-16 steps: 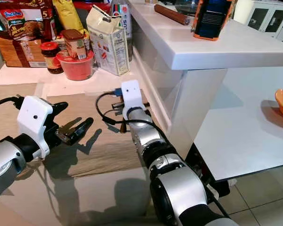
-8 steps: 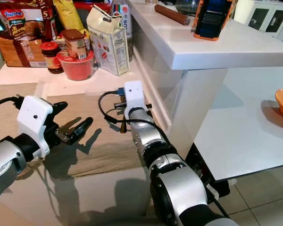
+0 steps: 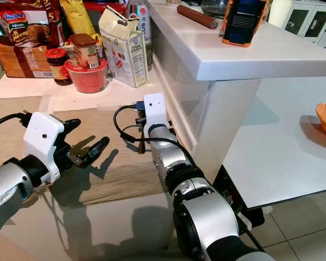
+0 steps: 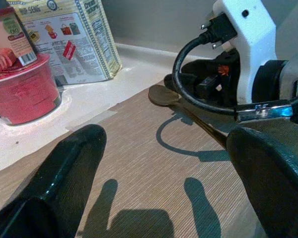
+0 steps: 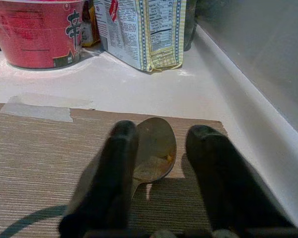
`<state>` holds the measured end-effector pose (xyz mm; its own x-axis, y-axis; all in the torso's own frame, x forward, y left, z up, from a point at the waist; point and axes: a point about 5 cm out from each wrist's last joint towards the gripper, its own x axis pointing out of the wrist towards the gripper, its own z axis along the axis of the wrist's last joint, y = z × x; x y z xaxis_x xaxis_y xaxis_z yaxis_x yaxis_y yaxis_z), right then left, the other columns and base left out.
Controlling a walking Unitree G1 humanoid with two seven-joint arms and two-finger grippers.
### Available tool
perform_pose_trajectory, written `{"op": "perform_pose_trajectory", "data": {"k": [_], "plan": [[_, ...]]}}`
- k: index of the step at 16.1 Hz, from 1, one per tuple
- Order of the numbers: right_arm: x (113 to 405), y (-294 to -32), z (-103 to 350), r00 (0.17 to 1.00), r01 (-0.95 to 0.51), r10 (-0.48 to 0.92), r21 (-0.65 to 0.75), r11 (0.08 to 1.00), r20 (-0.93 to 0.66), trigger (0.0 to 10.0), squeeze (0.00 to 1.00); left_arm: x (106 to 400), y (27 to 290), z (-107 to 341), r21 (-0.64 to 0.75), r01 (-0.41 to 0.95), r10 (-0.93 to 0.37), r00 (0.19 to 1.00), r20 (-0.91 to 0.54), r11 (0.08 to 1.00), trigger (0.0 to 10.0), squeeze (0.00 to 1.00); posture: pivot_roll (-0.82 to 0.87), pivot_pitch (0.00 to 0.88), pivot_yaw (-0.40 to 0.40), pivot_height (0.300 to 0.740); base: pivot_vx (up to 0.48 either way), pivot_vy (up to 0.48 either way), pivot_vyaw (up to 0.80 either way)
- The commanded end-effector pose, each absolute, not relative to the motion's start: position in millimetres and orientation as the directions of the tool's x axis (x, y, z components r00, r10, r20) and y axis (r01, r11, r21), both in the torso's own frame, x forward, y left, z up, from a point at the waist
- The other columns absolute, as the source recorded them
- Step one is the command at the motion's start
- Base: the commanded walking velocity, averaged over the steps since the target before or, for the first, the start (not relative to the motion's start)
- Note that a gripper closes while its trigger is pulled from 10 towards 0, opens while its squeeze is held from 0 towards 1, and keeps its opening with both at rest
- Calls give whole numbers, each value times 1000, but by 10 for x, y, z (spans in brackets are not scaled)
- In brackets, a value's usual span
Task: Setting the table
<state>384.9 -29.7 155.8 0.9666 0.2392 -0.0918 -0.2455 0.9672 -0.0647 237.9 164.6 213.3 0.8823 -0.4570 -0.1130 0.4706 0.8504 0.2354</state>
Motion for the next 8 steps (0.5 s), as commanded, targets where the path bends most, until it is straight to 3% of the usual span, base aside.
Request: {"op": "perform_pose_trajectory", "data": {"k": [1, 8], "plan": [[3881, -264, 1686, 968, -250, 247, -61, 966, -51, 10000, 1000, 2393, 1627, 2144, 250, 478, -466, 878, -108, 842, 10000, 0, 167, 0, -38, 736, 0, 0, 0], [3882, -257, 1699, 967, -252, 249, -59, 966, -46, 10000, 1000, 2391, 1621, 2138, 252, 480, -468, 877, -109, 840, 10000, 0, 169, 0, -38, 736, 0, 0, 0]]}}
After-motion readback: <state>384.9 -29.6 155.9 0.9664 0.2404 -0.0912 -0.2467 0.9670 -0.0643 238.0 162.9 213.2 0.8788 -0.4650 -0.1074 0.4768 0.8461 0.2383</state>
